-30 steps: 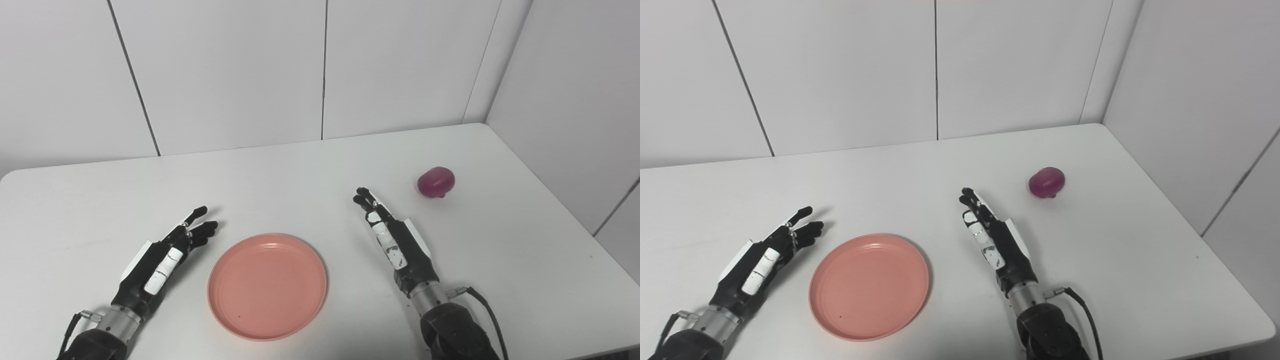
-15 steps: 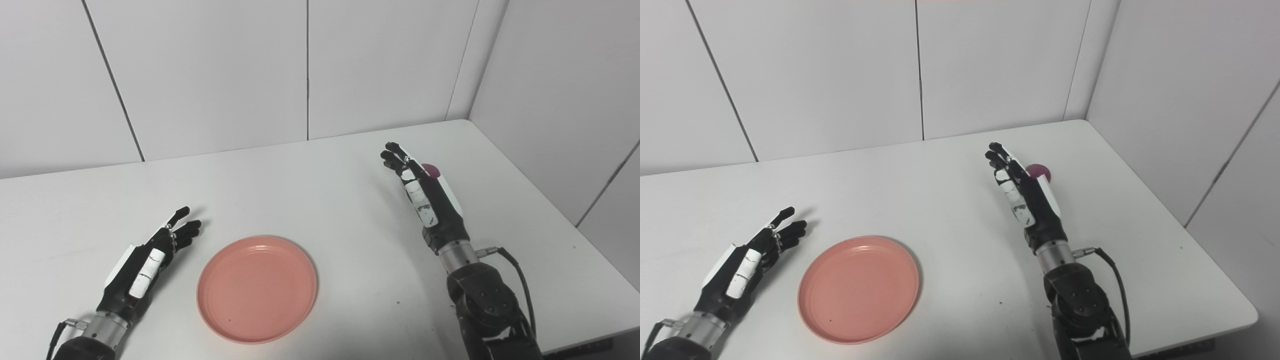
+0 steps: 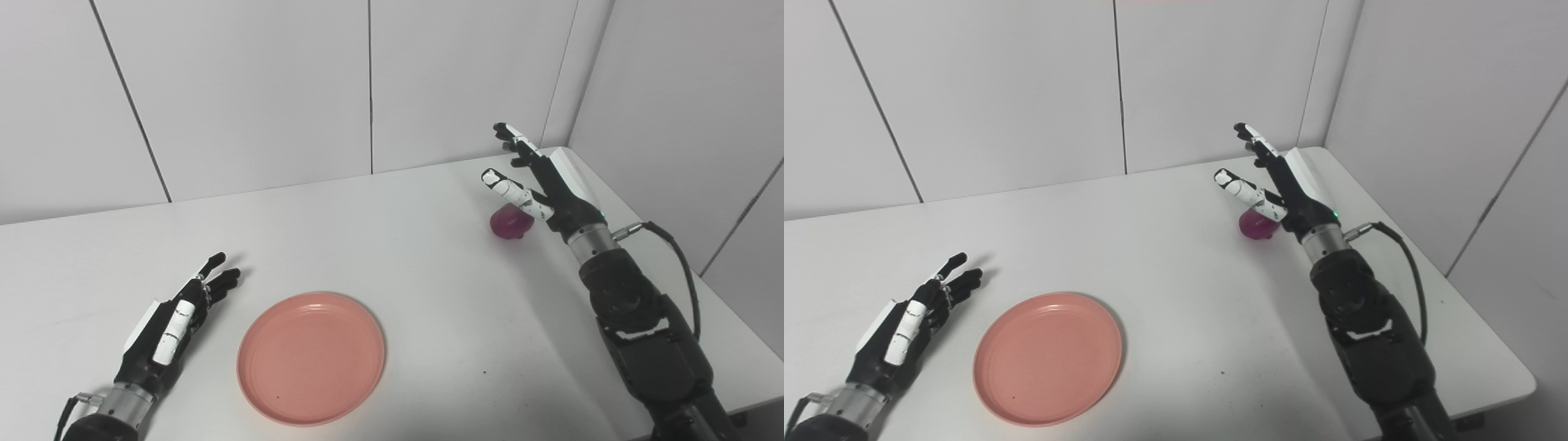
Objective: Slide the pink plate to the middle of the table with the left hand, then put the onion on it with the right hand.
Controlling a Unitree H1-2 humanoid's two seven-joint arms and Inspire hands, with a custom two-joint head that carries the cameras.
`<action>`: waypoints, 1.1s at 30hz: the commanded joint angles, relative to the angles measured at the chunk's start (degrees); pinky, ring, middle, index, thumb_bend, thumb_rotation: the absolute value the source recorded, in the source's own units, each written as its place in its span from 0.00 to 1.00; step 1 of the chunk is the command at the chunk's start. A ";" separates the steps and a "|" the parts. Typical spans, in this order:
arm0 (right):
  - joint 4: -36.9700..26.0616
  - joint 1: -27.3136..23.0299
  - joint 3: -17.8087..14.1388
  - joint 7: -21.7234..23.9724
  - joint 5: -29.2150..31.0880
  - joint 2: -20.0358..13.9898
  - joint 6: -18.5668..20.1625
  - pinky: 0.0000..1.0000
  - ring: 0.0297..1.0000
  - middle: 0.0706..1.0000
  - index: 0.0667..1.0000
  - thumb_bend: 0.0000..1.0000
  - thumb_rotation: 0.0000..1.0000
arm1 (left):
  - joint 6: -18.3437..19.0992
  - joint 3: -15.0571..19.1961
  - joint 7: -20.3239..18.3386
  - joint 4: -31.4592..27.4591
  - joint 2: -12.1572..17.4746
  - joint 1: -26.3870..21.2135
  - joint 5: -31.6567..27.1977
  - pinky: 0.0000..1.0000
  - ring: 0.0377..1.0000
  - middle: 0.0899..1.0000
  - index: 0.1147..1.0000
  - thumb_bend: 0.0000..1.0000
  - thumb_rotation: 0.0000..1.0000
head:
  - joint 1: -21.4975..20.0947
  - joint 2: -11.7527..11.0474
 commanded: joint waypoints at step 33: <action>21.03 -9.59 12.67 -1.12 -21.52 -9.59 -2.95 0.57 0.72 0.78 0.80 0.94 0.82 | 3.95 0.22 -0.32 -2.04 -2.09 2.40 -1.78 0.99 0.91 0.89 0.96 0.60 1.00 | 0.19 0.02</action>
